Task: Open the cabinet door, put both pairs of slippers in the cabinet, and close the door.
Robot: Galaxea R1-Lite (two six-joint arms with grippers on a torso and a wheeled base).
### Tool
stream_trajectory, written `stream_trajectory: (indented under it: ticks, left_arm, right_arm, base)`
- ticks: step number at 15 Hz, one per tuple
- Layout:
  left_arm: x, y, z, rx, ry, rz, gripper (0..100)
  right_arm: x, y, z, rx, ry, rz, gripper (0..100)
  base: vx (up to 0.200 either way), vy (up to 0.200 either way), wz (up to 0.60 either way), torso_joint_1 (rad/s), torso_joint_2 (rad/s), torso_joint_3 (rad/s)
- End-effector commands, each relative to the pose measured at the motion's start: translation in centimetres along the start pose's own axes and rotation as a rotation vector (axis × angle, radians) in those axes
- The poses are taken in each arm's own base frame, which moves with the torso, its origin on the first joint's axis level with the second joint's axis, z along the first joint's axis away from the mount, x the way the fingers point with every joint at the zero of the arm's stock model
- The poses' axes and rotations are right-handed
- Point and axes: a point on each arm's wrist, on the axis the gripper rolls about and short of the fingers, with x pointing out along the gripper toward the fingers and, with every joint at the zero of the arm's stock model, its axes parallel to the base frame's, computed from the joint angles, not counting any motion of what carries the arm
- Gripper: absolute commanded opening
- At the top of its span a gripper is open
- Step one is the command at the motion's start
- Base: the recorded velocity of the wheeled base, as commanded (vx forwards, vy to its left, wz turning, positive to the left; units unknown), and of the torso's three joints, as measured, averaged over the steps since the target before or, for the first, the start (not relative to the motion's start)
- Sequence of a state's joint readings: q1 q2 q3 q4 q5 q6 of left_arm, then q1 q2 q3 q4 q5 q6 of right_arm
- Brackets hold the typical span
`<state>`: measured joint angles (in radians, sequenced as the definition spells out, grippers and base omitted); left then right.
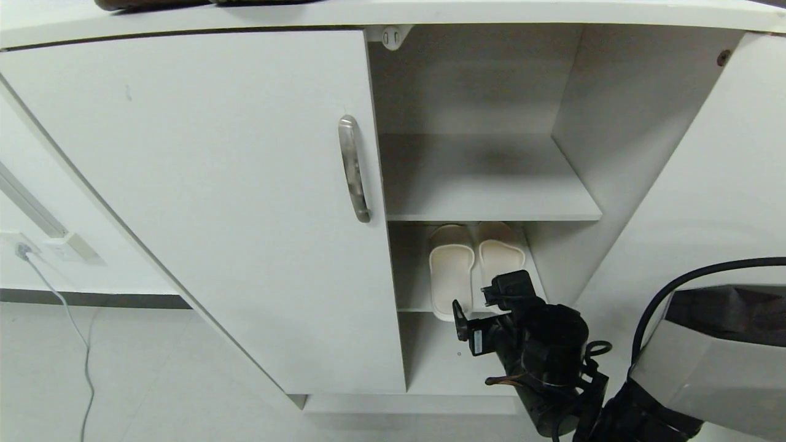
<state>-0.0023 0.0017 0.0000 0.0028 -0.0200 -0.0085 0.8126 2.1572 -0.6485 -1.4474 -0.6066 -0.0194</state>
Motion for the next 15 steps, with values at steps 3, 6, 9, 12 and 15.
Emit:
stream_trajectory:
  ticks: [3,6,9,12,15]
  left_arm:
    - [0.01,0.0,0.0,-0.001,0.002,-0.001,0]
    - [0.01,0.0,0.0,-0.001,0.002,-0.001,0]
    - [0.0,0.0,0.0,0.001,0.0,-0.001,0]
    - [0.01,0.0,0.0,-0.001,0.002,-0.001,0]
    - [0.01,0.0,0.0,-0.001,0.002,-0.002,0]
  right_arm:
    - [-0.05,0.05,0.16,0.005,-0.009,0.002,100]
    - [-0.03,0.06,0.23,0.01,-0.014,0.002,100]
    - [0.03,-0.02,0.1,0.016,-0.01,-0.001,100]
    - [-0.01,-0.18,0.22,0.024,-0.022,-0.004,100]
    - [-0.01,-0.19,0.25,0.025,-0.025,-0.005,100]
  base:
    - [-0.2,0.0,0.0,-0.002,0.0,0.002]
    - [0.0,0.0,0.0,0.0,0.0,0.0]
    - [0.0,0.0,0.0,0.0,0.0,0.0]
    - [0.0,0.0,0.0,0.0,0.0,0.0]
    - [0.0,0.0,0.0,0.0,0.0,0.0]
